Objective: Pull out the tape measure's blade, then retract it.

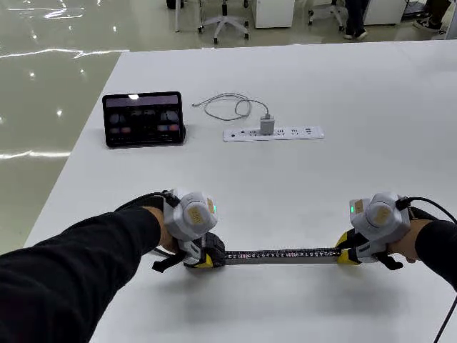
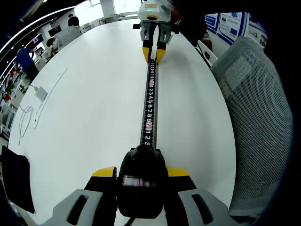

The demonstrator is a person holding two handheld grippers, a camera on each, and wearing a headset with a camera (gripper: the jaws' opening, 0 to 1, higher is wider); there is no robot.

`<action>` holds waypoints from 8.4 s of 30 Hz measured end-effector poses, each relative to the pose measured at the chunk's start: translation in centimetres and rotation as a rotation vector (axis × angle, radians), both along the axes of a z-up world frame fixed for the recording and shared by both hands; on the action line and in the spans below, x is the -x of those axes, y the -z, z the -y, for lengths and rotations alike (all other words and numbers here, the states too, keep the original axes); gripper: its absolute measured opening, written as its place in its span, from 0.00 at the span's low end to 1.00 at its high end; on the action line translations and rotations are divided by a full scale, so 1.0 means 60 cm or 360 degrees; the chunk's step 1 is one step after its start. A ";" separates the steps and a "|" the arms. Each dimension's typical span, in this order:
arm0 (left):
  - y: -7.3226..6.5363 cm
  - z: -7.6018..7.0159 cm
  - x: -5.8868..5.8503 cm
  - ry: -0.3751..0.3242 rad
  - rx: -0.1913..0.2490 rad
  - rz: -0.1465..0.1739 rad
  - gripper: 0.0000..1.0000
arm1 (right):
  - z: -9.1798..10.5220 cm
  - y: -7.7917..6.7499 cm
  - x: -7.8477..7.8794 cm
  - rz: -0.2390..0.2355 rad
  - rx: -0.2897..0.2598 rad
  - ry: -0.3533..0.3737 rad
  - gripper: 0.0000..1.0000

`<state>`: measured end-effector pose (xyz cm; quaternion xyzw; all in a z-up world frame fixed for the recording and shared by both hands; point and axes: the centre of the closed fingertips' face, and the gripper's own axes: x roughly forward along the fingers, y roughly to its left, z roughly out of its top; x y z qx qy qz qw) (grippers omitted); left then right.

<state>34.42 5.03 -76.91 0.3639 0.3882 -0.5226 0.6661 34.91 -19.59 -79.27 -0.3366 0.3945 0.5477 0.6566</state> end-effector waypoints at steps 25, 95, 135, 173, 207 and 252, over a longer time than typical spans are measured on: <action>0.000 0.000 0.000 -0.0005 0.0005 0.0006 0.34 | 0.005 0.004 0.002 -0.0057 0.0085 -0.0033 0.09; -0.030 -0.051 -0.031 -0.0648 0.0253 -0.0105 1.00 | 0.006 -0.026 -0.014 0.0097 -0.0052 0.0427 1.00; -0.112 -0.192 0.091 -0.1277 0.0836 0.0319 1.00 | 0.079 -0.132 0.115 0.0417 -0.0564 0.1008 1.00; -0.136 -0.226 0.172 -0.1262 0.0837 0.0363 1.00 | 0.132 -0.185 0.193 0.0493 -0.0586 0.1094 1.00; -0.137 -0.135 0.067 -0.1569 0.0866 0.0474 1.00 | 0.090 -0.142 0.129 0.0392 -0.0483 0.0842 1.00; -0.078 -0.029 0.035 -0.1696 0.0879 0.0687 1.00 | -0.009 -0.040 0.018 0.0102 -0.0051 -0.0163 0.84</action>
